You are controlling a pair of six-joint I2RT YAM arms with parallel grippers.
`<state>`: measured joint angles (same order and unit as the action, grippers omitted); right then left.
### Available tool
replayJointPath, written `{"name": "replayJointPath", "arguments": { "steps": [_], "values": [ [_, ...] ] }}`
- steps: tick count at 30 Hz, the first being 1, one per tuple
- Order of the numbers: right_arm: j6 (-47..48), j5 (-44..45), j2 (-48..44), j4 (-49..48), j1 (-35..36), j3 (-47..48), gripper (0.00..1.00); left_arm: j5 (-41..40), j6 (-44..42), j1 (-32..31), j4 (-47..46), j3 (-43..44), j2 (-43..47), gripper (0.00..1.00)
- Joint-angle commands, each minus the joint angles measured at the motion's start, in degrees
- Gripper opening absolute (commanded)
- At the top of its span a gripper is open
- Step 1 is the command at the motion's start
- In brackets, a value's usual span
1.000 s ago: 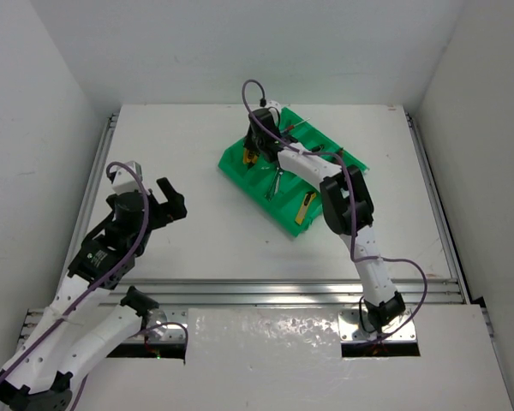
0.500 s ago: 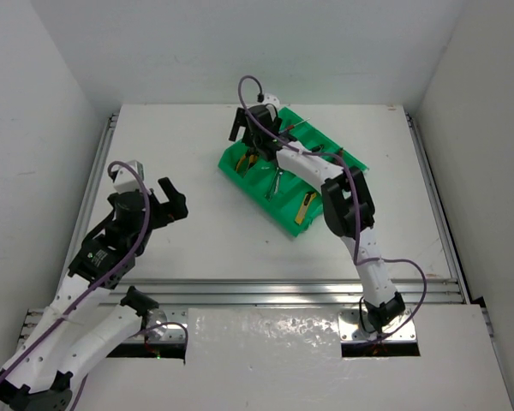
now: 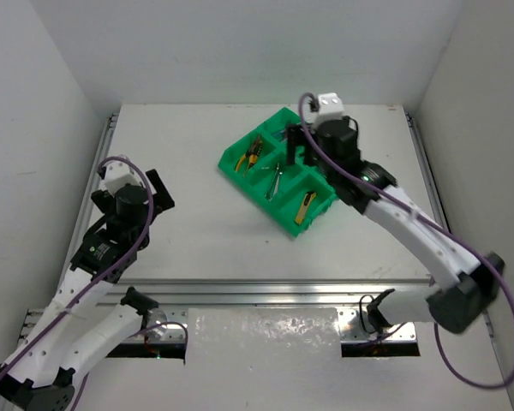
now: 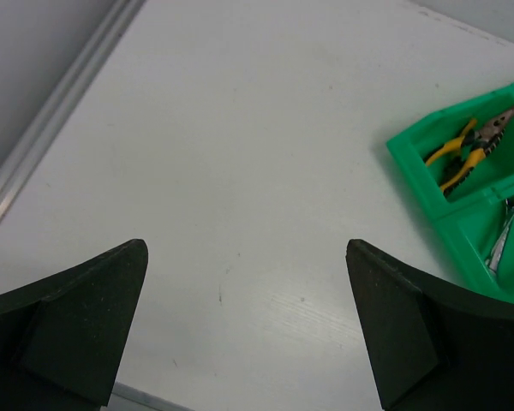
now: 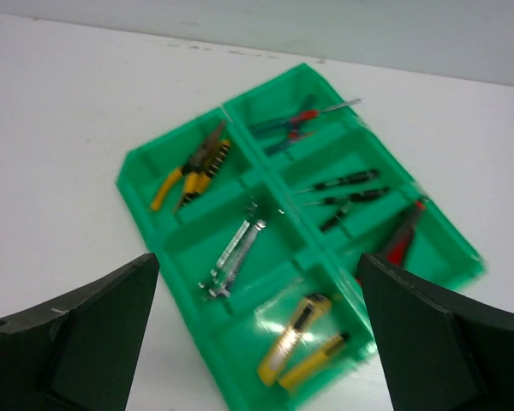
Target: Sort the tools into containers
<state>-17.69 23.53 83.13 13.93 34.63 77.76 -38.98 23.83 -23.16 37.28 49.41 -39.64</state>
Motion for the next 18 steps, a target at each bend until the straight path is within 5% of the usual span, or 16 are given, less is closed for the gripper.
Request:
{"name": "replayJointPath", "arguments": {
  "steps": [1, 6, 18],
  "values": [
    [4.2, 5.1, -11.3, 9.2, -0.2, -11.4, 0.99, -5.7, -5.1, 0.9, -7.2, 1.9, 2.7, 1.00],
    [-2.9, 9.0, -27.9, 23.5, -0.2, -21.8, 0.99, -5.2, -7.0, 1.4, -10.6, -1.1, 5.8, 1.00],
    [-4.1, 10.6, -50.2, 34.3, -0.2, -29.5, 0.99, -1.1, -4.1, 1.6, -11.4, -8.2, 12.6, 1.00]
  ]
}}
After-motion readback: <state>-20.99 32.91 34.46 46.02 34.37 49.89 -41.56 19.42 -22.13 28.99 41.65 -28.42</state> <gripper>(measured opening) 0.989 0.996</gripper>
